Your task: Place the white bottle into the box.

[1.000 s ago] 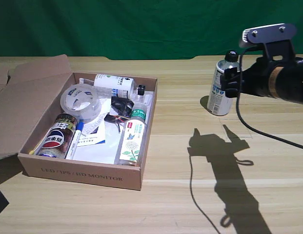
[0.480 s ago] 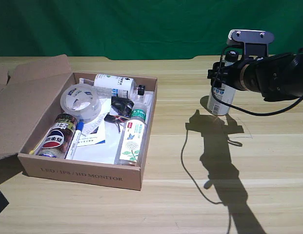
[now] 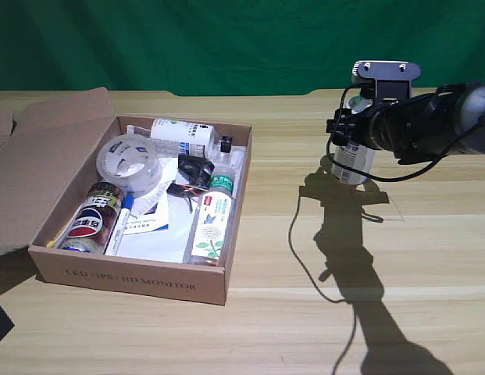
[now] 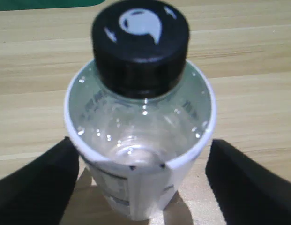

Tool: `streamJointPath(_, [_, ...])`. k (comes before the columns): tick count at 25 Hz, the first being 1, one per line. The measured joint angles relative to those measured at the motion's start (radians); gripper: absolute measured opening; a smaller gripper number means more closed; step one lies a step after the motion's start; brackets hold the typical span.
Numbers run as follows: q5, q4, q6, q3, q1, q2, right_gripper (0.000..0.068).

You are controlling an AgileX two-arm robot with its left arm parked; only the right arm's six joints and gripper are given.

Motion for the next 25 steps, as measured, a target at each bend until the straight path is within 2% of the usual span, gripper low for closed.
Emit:
streamJointPath(6, [0.014,0.0,0.045,-0.026,0.0,0.081,0.0678])
streamJointPath(12, [0.054,0.0,0.05,-0.062,0.001,0.155,0.0664])
streamJointPath(15, [0.1,0.0,0.058,-0.077,0.001,0.178,0.0615])
streamJointPath(18, [0.166,0.006,0.067,-0.081,0.001,0.187,0.0526])
streamJointPath(22, [0.163,0.012,0.049,-0.081,0.005,0.174,0.0516])
streamJointPath(25, [0.131,0.015,-0.022,-0.08,0.033,0.122,0.0516])
